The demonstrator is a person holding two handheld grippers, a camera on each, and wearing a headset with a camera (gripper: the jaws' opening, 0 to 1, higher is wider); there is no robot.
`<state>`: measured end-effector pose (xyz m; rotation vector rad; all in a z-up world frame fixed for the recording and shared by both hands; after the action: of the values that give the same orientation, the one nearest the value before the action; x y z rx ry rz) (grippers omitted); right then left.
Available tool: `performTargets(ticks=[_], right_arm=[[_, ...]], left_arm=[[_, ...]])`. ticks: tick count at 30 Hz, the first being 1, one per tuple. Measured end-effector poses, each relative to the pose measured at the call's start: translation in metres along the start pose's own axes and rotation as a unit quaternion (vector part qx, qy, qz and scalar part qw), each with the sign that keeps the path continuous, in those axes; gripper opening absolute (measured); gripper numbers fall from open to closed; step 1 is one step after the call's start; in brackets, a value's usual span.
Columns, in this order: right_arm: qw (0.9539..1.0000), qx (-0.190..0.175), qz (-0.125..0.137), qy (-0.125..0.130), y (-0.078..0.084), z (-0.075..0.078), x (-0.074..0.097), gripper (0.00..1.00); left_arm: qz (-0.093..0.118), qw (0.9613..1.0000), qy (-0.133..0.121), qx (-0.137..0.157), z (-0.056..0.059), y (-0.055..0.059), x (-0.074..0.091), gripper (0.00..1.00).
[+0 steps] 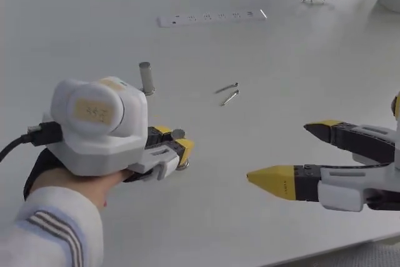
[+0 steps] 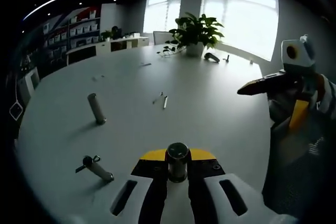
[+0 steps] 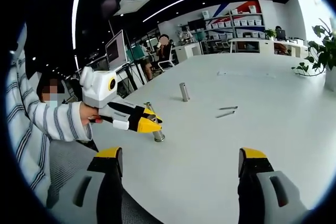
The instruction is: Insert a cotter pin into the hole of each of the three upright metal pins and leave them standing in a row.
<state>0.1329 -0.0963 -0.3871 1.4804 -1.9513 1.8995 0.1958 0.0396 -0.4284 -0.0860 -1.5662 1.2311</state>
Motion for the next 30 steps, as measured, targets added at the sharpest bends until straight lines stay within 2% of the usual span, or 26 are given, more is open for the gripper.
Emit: performTargets(ticks=[2,10,14,26,30], right_arm=[[1.0000,-0.001,0.000,0.000,0.0004,0.0000,-0.0002,0.91],[1.0000,-0.005,0.006,-0.005,-0.0004,-0.0025,-0.0018,0.96],[1.0000,-0.003,0.004,-0.005,0.0005,-0.0034,-0.0031,0.98],[0.9999,-0.003,-0.007,-0.011,0.0054,-0.0061,-0.0066,0.98],[0.9998,0.001,-0.010,-0.015,0.0062,-0.0080,-0.0075,0.98]], left_arm=[[0.000,0.9999,0.001,0.011,0.0005,0.0015,-0.0009,0.10],[-0.001,0.9998,-0.007,0.019,0.0023,0.0050,-0.0027,0.10],[0.003,0.9994,-0.003,0.034,0.0043,0.0059,-0.0032,0.10],[0.008,0.9992,-0.019,0.033,0.0093,0.0065,-0.0056,0.10],[0.011,0.9988,-0.022,0.042,0.0091,0.0072,-0.0047,0.10]])
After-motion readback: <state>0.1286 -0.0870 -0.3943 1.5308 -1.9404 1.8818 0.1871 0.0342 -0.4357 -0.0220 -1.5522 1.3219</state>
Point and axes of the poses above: the centre of the closed fingertips' face, and the gripper's own axes: x roughly backward along the fingers, z roughly to its right, y roughly out of its underside, the point moved 3 cm from there along x, roughly backward along the fingers, and after that the axes turned 9 degrees about -z, right-handed, at the moved point
